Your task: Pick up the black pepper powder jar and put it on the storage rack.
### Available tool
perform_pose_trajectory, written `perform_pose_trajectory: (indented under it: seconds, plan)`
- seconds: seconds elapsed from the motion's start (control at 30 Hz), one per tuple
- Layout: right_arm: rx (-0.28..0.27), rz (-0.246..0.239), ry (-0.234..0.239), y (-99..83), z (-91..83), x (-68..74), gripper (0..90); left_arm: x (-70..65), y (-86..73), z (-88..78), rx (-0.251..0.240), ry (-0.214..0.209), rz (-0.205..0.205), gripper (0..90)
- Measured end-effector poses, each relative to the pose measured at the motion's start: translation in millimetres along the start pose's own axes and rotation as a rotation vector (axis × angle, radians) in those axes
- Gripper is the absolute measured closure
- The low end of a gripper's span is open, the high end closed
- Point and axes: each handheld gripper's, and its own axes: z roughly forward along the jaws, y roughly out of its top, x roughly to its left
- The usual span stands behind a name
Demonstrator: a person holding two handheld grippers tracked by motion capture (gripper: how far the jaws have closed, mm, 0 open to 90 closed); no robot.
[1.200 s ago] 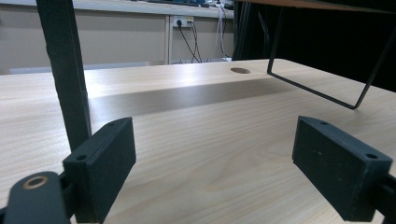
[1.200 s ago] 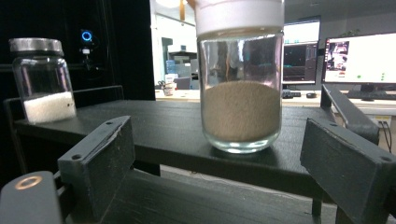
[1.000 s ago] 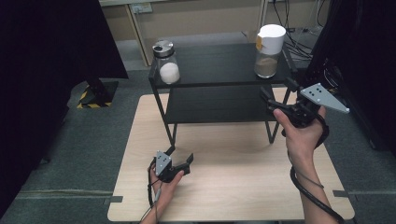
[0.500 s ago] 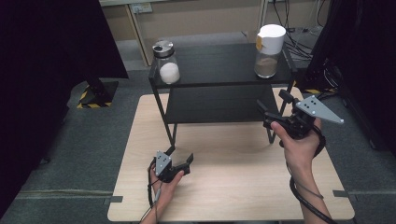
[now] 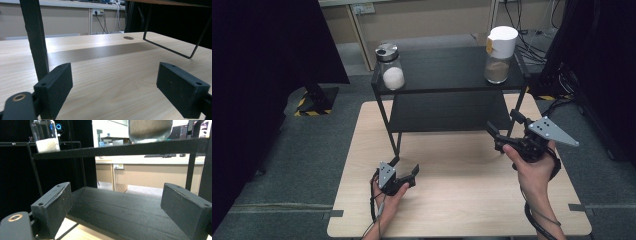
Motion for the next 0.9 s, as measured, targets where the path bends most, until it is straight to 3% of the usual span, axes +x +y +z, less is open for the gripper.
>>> perform_pose_trajectory:
  seconds: [0.47,0.67,0.9]
  plan:
    - [0.064,0.025,-0.004,-26.4,-8.5,-3.0,10.3,0.0,-0.2,-0.1,-0.001,0.000,0.000,12.6]
    - [0.128,0.052,-0.010,-55.3,-14.1,-5.1,10.4,0.2,0.0,-0.2,0.000,0.001,0.001,12.6]
    - [0.219,0.059,0.020,-98.9,-20.9,-2.6,10.4,0.2,-0.2,-0.3,-0.001,0.001,0.001,12.6]
